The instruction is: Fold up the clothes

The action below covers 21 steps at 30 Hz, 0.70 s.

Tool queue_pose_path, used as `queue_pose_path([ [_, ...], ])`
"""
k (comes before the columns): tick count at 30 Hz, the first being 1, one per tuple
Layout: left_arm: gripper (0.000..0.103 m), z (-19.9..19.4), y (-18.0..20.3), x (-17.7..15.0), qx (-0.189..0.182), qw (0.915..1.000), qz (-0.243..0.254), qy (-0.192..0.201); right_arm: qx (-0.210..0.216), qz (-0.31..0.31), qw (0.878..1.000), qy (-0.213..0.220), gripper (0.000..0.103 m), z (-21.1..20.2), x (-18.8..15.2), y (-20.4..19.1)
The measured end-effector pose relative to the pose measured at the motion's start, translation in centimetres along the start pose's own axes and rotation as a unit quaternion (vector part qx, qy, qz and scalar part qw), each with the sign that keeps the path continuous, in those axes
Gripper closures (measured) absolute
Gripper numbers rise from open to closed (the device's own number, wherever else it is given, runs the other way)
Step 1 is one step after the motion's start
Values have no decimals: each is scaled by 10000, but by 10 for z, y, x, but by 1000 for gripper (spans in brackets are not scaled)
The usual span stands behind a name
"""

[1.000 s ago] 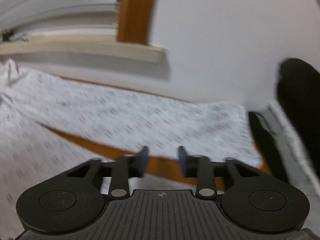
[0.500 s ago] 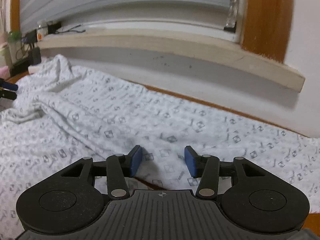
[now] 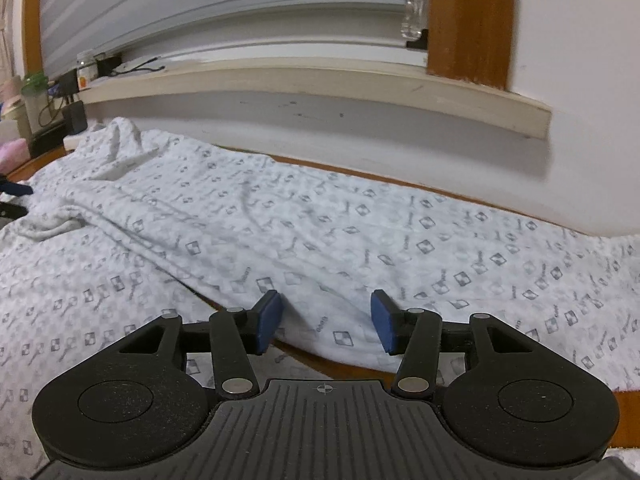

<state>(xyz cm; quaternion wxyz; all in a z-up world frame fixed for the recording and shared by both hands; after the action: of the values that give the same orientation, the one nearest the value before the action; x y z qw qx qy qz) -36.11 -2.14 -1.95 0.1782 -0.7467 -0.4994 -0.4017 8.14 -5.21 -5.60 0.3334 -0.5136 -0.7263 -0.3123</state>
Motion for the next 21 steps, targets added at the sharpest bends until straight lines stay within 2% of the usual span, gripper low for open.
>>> queue_pose_path([
  [4, 20, -3, -37, 36, 119, 9995, -261, 161, -15, 6, 10000, -1, 52, 1, 1, -1],
  [6, 23, 5, -60, 55, 297, 9989, -281, 222, -29, -1, 10000, -2, 51, 1, 1, -1],
  [10, 38, 41, -107, 79, 520, 9967, -613, 79, -46, 4, 10000, -3, 50, 1, 0, 0],
  [15, 43, 80, -125, 90, 463, 9964, -709, -62, -67, 14, 10000, -11, 48, 1, 0, 2],
  [16, 54, 86, -125, 91, 440, 9963, -733, -89, -69, 19, 10000, -13, 48, 1, 0, 3],
  [17, 81, 90, -126, 89, 475, 9960, -745, -122, -72, 23, 10000, -15, 47, 1, 0, 3],
  [18, 91, 92, -128, 88, 504, 9958, -751, -143, -74, 25, 10000, -17, 47, 1, 0, 3],
  [19, 95, 92, -130, 88, 555, 9957, -732, -95, -77, 27, 10000, -18, 47, 1, 0, 3],
  [21, 95, 82, -145, 91, 985, 9921, -768, 115, -78, 31, 10000, -22, 46, 1, 0, 4],
])
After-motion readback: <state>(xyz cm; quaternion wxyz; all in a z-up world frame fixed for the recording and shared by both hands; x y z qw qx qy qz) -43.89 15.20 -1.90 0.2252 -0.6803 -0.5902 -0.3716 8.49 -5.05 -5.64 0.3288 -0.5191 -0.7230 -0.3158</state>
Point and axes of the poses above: each gripper's, at about its wrist camera, not at the fingertips, and z roughly the way its jaws point, y to its right, x to its top, the point moved 10 cm from there along z, roughly the way its jaws point, and after that the axes turned 8 degrees about -z, right-handed, at the moved point
